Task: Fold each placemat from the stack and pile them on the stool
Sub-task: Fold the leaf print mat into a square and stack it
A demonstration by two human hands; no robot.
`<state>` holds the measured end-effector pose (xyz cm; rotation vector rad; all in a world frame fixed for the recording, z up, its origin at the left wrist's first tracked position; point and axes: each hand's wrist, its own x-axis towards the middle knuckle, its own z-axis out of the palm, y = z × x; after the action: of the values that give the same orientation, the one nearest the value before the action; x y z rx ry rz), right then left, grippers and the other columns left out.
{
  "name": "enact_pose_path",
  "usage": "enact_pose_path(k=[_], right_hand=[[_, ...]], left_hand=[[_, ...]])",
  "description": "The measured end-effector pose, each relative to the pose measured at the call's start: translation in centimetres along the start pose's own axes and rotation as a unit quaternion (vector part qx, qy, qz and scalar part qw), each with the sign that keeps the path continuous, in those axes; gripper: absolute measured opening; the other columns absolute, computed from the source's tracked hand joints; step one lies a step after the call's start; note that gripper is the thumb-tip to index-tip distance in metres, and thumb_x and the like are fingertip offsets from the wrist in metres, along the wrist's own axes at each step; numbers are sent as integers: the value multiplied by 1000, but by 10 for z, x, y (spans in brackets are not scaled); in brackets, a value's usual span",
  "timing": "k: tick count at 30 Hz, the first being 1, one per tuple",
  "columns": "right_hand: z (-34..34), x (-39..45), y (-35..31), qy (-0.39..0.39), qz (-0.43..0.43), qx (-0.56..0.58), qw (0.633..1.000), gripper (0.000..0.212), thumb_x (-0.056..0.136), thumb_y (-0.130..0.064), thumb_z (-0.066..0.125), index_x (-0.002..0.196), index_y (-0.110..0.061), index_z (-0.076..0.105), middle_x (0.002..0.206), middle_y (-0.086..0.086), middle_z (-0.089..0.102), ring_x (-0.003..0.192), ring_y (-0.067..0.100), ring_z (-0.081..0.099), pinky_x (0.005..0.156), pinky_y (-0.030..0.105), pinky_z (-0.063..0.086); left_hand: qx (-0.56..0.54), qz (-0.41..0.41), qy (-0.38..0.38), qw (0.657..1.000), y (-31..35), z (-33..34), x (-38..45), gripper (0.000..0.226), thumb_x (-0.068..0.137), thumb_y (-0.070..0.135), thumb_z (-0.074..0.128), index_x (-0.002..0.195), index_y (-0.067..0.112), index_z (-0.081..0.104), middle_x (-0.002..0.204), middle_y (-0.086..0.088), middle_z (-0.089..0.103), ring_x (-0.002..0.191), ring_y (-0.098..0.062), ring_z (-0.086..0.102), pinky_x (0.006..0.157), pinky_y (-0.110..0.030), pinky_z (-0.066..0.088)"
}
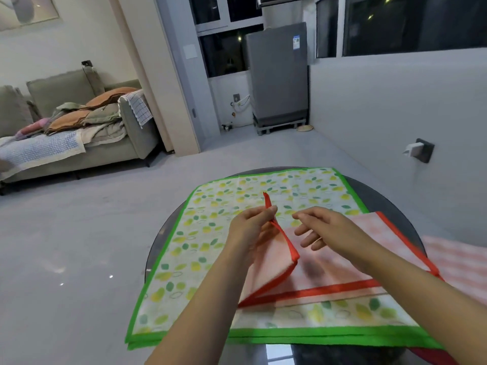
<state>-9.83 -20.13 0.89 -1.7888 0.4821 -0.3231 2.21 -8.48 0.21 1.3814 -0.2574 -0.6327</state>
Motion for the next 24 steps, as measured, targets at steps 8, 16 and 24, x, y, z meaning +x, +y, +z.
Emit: enact_pose_path(k=[8,16,24], right_hand=[[-14,0,17,-84,103,-127,983,31,88,-34,61,112,-17,50,83,6,66,55,12,57,45,18,42],[-6,0,34,-92,98,-250,959,38,77,-27,74,100,-17,45,80,1,60,54,13,55,50,25,43],[4,-5,38,-95,80,-310,943,34,78,-27,72,93,-22,42,92,0,62,84,18,61,78,35,51]], left_hand=[[134,-13,39,990,-46,25,12,19,76,9,75,89,6,61,68,-7,63,46,-14,59,47,-22,46],[248,33,7,968,-47,25,21,32,83,35,70,97,7,63,77,-4,64,58,-13,61,52,-23,51],[563,180,65,804,-52,-7,53,23,88,39,60,105,28,71,115,4,62,115,-17,49,92,-33,29]])
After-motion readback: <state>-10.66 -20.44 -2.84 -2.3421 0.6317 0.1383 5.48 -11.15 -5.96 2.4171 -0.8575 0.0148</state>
